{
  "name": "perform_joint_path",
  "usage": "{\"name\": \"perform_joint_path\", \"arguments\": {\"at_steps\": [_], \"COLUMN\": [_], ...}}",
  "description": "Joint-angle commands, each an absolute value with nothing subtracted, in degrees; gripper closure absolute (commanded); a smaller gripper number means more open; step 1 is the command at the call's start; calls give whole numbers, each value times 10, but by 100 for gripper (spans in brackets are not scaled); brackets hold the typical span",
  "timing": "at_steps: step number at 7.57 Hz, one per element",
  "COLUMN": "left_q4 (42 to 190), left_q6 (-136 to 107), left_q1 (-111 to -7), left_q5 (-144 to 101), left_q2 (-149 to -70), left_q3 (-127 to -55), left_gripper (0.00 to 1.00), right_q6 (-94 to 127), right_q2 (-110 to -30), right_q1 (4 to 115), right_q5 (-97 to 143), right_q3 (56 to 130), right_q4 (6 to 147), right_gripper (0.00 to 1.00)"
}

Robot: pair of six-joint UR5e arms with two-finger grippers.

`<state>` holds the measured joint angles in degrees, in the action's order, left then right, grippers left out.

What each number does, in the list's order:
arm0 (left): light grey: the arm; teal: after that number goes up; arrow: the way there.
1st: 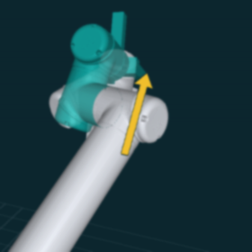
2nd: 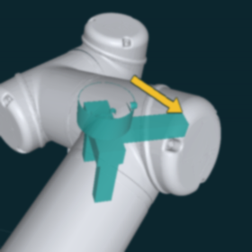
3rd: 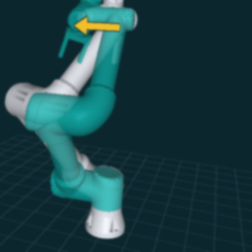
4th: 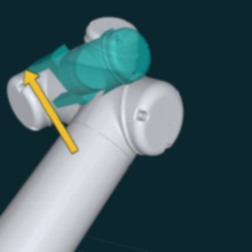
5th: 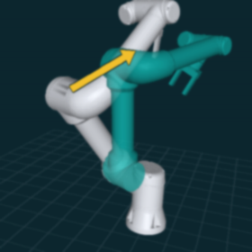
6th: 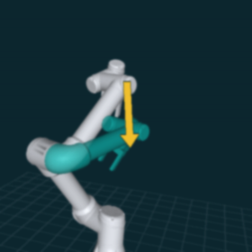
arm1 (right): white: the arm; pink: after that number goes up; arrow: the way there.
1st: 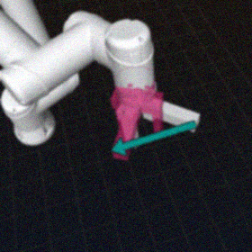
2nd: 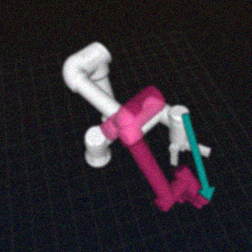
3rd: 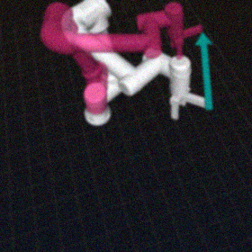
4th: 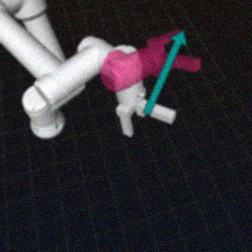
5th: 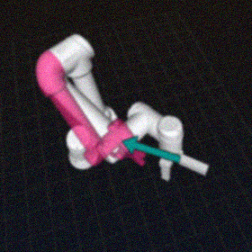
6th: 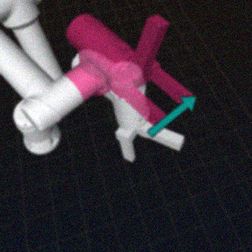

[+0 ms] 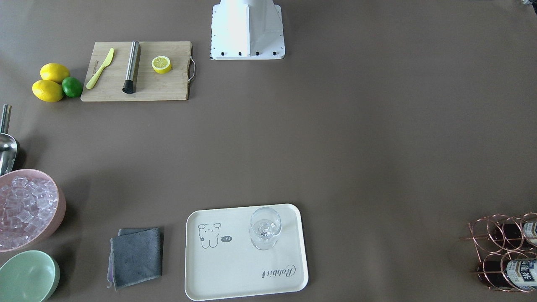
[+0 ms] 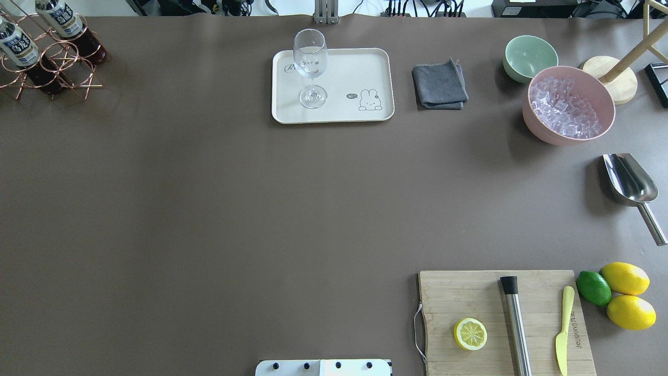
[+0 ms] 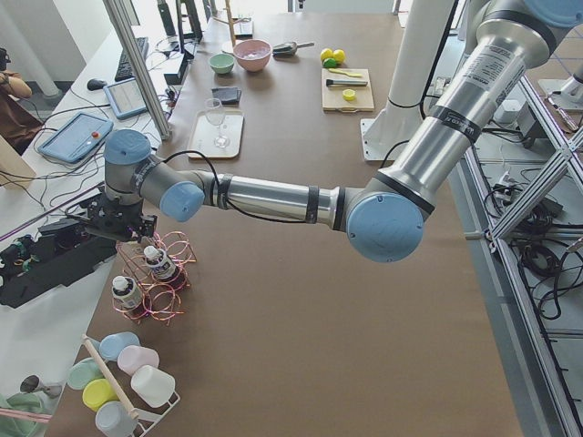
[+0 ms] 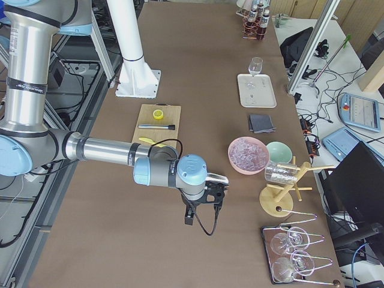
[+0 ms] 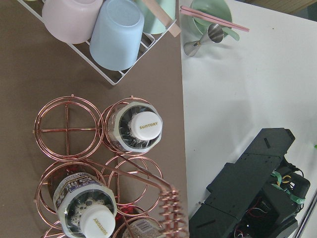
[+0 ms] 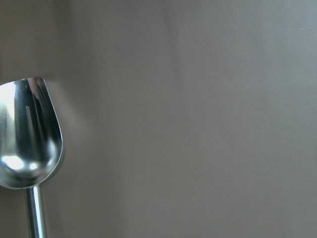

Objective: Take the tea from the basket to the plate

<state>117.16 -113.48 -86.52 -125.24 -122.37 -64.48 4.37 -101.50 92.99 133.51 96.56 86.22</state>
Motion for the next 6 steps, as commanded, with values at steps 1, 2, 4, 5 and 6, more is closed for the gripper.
{"name": "perform_joint_path", "arguments": {"at_steps": [1, 2, 4, 5, 6], "left_q4": [1187, 1187, 1187, 1187, 1188], "left_q6": [-1136, -1139, -1152, -1157, -1159], "left_q1": [-864, -864, -862, -861, -861], "left_q5": [-1252, -1252, -1253, -1252, -1252], "left_q2": [-1223, -1223, -1224, -1225, -1224], "left_q3": [-635, -634, -634, -635, -635], "left_gripper": [17, 21, 32, 35, 44], "right_q6": [43, 43, 44, 44, 46], "right_q2": [-1014, -1015, -1013, -1013, -1013], "right_q1": [930, 930, 930, 930, 931], "right_q5": [1334, 1333, 1333, 1333, 1333], "right_q3": [964, 963, 964, 964, 964], "right_q4": [862, 862, 862, 862, 862], "right_gripper": [0, 0, 0, 0, 0]}}
